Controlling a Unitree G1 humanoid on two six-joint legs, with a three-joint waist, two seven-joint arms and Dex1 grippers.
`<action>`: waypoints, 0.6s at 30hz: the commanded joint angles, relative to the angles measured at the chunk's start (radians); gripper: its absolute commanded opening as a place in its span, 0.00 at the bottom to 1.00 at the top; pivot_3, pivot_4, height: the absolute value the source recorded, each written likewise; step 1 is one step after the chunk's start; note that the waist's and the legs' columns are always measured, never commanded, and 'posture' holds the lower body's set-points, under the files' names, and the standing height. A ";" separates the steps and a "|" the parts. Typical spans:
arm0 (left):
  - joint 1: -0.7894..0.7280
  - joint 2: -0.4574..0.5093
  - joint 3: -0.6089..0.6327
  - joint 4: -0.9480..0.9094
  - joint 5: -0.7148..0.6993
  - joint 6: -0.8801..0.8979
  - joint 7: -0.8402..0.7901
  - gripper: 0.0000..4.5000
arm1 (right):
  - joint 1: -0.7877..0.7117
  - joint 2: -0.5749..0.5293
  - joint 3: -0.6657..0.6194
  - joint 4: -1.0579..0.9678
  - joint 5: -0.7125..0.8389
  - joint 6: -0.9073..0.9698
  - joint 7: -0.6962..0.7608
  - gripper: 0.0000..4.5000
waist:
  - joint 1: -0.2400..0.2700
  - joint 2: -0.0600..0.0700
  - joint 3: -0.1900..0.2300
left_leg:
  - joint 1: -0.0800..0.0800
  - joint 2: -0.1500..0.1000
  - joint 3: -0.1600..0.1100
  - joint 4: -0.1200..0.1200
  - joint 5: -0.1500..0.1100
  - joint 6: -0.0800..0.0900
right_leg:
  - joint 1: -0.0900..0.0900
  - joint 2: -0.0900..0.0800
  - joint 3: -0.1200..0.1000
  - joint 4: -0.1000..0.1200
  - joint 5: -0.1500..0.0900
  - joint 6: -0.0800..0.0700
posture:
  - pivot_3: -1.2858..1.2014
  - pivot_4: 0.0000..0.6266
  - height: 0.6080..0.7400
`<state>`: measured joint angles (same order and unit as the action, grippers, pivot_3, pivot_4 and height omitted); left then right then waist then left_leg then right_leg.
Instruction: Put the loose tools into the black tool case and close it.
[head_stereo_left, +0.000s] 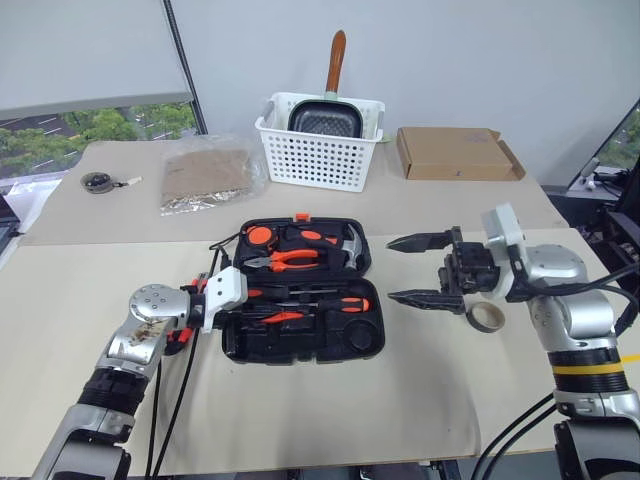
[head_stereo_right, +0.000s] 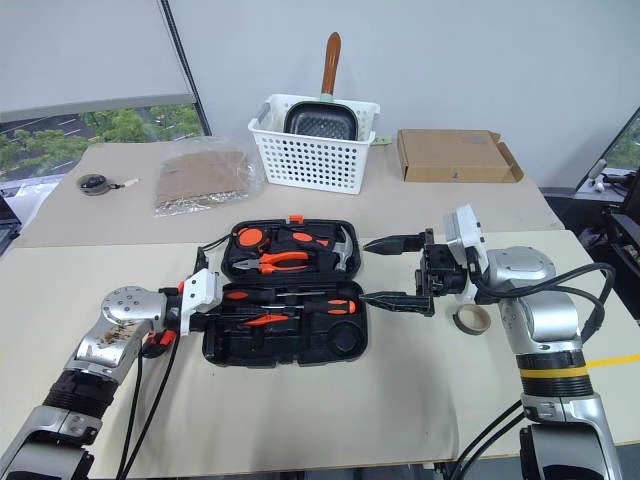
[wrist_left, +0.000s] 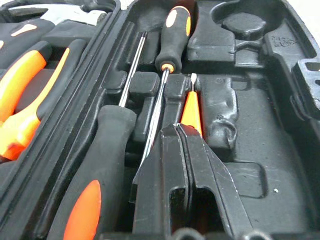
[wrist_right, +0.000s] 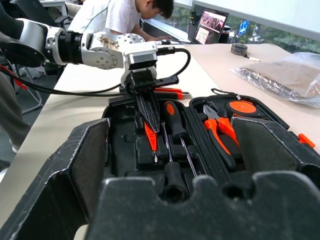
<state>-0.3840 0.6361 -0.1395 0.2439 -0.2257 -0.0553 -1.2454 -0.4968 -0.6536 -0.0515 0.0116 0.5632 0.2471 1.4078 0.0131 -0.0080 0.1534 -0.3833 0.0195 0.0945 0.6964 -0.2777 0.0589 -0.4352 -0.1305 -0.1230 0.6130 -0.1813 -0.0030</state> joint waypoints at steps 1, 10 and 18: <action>0.029 -0.006 -0.020 -0.014 0.027 0.005 0.015 0.01 | -0.007 -0.016 -0.023 -0.032 0.007 -0.018 -0.005 1.00 | 0.000 0.000 0.000 | 0.000 0.000 0.000 0.000 0.000 0.000 | 0.000 0.000 0.000 0.000 0.000 0.000 | 0.52 0.24 0.70; 0.125 0.007 0.339 -0.343 -0.261 0.335 0.297 0.16 | -0.010 -0.005 -0.017 -0.028 0.014 -0.019 -0.003 1.00 | -0.005 -0.001 0.001 | -0.003 0.002 0.000 0.000 0.000 0.000 | -0.003 0.000 0.000 -0.001 0.004 -0.005 | 0.52 0.24 0.70; 0.432 -0.008 0.566 -0.584 -0.218 0.518 0.614 0.80 | -0.039 0.013 0.000 0.035 0.009 -0.041 0.039 1.00 | -0.004 -0.001 0.001 | -0.002 0.002 0.001 -0.001 0.000 -0.001 | -0.001 0.000 0.000 -0.002 0.002 -0.002 | 0.52 0.24 0.70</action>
<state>0.0104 0.6385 0.3895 -0.2655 -0.4782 0.4461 -0.7091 -0.5060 -0.6438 -0.0458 0.0448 0.5636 0.2281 1.4272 0.0091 -0.0094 0.1543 -0.3854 0.0218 0.0951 0.6951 -0.2780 0.0590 -0.4366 -0.1302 -0.1228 0.6105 -0.1810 -0.0026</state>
